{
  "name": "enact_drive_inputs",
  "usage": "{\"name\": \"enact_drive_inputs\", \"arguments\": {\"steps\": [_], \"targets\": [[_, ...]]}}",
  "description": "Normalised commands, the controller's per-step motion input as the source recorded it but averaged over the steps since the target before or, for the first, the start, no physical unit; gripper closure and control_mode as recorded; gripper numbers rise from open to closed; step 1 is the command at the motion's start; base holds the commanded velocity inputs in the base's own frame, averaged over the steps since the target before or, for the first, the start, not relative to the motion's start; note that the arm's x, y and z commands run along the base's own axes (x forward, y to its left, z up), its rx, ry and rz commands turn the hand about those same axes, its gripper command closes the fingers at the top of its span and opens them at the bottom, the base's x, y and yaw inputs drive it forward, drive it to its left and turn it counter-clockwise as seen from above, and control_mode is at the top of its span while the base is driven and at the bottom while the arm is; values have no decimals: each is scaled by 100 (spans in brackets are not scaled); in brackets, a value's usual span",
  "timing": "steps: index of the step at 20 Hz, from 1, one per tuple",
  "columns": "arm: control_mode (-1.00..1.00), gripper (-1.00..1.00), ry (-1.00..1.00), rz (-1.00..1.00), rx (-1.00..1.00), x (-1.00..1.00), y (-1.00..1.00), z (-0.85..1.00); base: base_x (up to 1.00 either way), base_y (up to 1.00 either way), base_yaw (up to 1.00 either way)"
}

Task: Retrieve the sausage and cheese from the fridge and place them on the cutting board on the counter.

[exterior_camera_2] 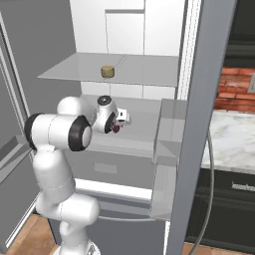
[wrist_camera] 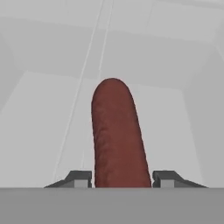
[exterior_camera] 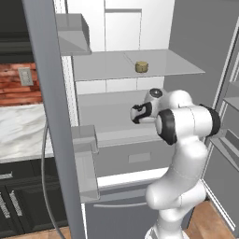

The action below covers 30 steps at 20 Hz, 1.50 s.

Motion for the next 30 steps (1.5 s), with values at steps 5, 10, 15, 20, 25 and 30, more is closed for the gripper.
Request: {"name": "enact_drive_inputs", "arguments": {"steps": [5, 10, 15, 20, 25, 30], "targets": [[-100, 100, 6, 6, 0, -100, 0, 59, 0, 0, 0], [-100, 100, 8, 5, 0, -98, 0, 48, 0, 0, 0], [-100, 100, 5, 2, 1, -100, 0, 31, 0, 0, 0], [-100, 100, 0, 0, 6, -100, 1, 4, 0, 0, 0], [-100, 100, 0, 0, 1, -77, 9, 0, 0, 0, 0], [-100, 100, 0, 1, 0, -36, 17, 1, 0, 0, 0]]}}
